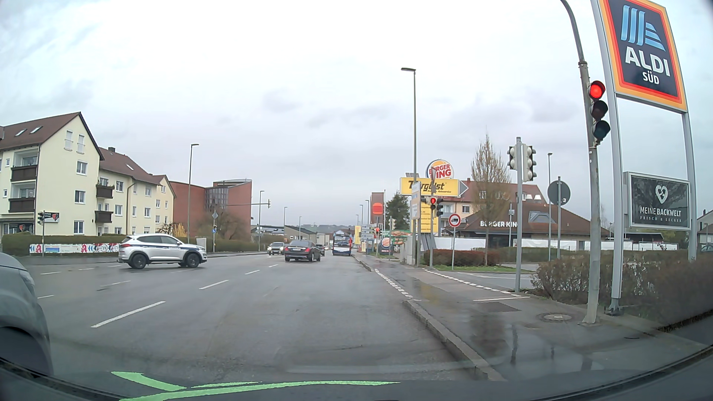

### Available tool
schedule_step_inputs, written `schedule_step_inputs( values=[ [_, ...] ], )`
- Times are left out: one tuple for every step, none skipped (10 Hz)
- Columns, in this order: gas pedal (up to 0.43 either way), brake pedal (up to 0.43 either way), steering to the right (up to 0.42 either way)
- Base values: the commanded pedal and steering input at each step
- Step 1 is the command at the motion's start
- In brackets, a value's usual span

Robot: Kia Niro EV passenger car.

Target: Follow the waypoints while adhering to traffic rules and regulations

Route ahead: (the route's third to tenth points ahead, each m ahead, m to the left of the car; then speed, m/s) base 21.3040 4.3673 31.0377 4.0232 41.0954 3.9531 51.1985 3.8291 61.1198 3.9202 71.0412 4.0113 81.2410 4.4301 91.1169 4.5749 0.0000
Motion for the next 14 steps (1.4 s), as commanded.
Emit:
schedule_step_inputs(
  values=[
    [0.000,0.341,0.000],
    [0.000,0.341,0.000],
    [0.000,0.348,0.000],
    [0.000,0.341,0.000],
    [0.000,0.341,0.001],
    [0.000,0.341,0.000],
    [0.000,0.341,0.000],
    [0.000,0.348,0.000],
    [0.000,0.341,0.000],
    [0.000,0.341,0.000],
    [0.000,0.348,0.000],
    [0.000,0.341,0.000],
    [0.000,0.348,0.000],
    [0.000,0.341,0.000]
  ],
)
